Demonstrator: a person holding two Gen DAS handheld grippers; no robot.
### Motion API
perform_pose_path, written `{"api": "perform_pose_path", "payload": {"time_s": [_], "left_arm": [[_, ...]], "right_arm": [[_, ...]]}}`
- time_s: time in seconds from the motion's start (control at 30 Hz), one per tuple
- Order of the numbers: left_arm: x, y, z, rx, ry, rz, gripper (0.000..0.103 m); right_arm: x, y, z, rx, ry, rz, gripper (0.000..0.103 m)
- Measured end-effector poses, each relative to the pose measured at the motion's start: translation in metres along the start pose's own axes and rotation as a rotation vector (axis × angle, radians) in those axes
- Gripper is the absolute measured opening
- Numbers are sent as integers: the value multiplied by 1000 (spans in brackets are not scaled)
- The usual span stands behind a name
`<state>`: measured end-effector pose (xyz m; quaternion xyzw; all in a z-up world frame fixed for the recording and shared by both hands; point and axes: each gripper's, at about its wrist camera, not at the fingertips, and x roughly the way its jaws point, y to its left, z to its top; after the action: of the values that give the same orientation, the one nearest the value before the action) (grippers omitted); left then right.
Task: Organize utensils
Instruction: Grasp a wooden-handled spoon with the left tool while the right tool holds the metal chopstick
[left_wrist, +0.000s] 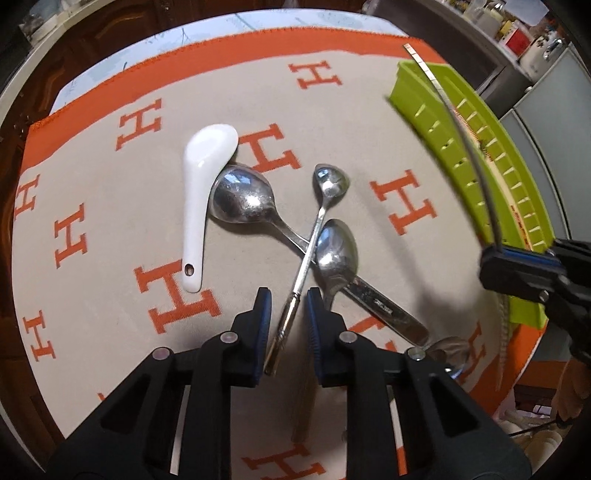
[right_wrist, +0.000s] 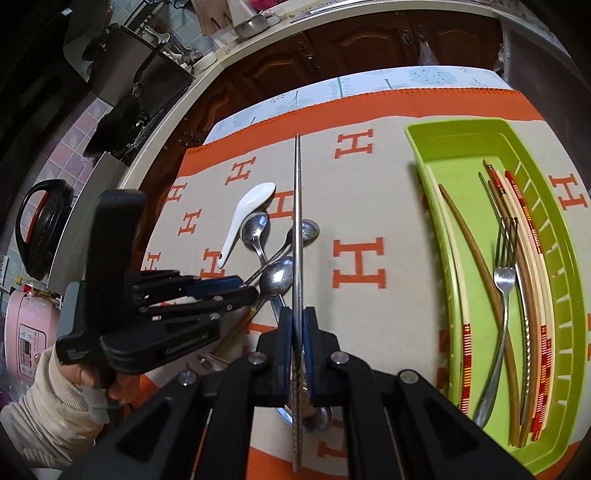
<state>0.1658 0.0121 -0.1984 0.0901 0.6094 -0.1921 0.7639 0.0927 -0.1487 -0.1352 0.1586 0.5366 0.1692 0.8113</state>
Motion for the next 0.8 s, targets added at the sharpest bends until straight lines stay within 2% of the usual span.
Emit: {"api": "perform_pose_path", "payload": {"time_s": [0.3, 0.33, 0.37, 0.47, 0.8], "left_arm": [[6, -10, 19, 44, 26, 37, 16], [7, -10, 22, 43, 25, 34, 9], [7, -9, 23, 36, 24, 28, 5], [6, 4, 25, -60, 19, -27, 3], [-36, 8, 0, -185, -152, -22, 3]], "right_arm": [[-3, -10, -4, 20, -11, 16, 5], [-4, -11, -4, 24, -14, 18, 5], [-4, -13, -5, 29, -17, 20, 5], [-8, -16, -7, 47, -33, 28, 5], [-28, -15, -16, 56, -97, 63, 5]]}}
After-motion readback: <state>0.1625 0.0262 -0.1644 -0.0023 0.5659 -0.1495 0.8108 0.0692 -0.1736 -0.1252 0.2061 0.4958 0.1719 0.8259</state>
